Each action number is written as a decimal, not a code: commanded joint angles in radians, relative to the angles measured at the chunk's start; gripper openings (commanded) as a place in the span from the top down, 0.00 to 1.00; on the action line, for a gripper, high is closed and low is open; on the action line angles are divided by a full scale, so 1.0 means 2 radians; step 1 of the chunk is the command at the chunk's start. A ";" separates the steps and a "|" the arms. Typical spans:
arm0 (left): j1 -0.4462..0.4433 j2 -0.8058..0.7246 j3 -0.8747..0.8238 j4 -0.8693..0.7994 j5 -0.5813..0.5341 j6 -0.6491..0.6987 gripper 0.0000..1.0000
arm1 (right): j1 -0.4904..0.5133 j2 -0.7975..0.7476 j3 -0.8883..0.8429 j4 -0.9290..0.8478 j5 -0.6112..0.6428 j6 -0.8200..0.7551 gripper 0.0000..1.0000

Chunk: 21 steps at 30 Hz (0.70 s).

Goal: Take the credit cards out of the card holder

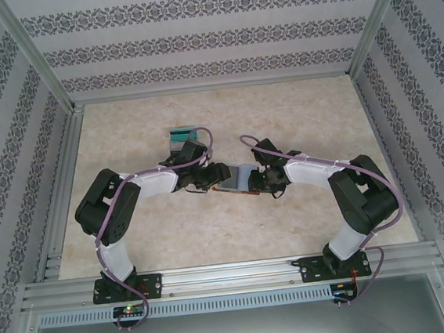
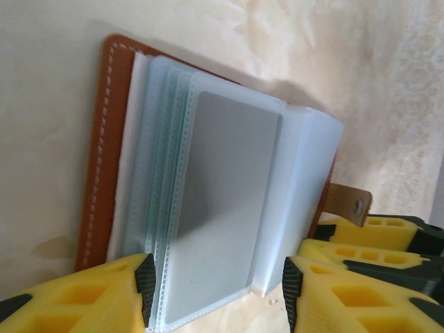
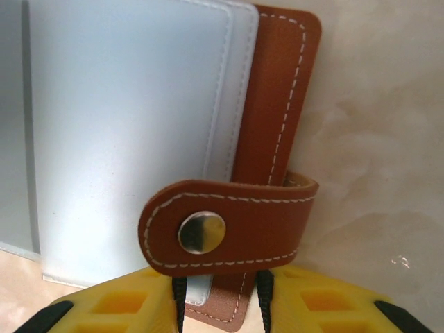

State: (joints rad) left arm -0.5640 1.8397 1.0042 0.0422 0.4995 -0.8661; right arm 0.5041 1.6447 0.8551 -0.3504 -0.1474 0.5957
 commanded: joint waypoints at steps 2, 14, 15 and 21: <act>-0.009 -0.007 0.007 0.035 0.018 -0.014 0.46 | -0.005 0.021 0.001 0.017 -0.004 -0.006 0.64; -0.027 -0.010 0.028 0.068 0.051 -0.025 0.47 | -0.006 0.023 -0.002 0.020 -0.006 -0.005 0.63; -0.029 -0.010 0.029 0.072 0.052 -0.026 0.47 | -0.006 0.022 -0.003 0.020 -0.006 -0.004 0.63; -0.041 -0.011 0.034 0.095 0.061 -0.031 0.47 | -0.014 0.012 -0.013 0.027 -0.008 0.004 0.63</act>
State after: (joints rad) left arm -0.6277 1.8393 1.0477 0.1604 0.5953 -0.9089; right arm 0.4927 1.6463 0.8551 -0.3489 -0.1585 0.5968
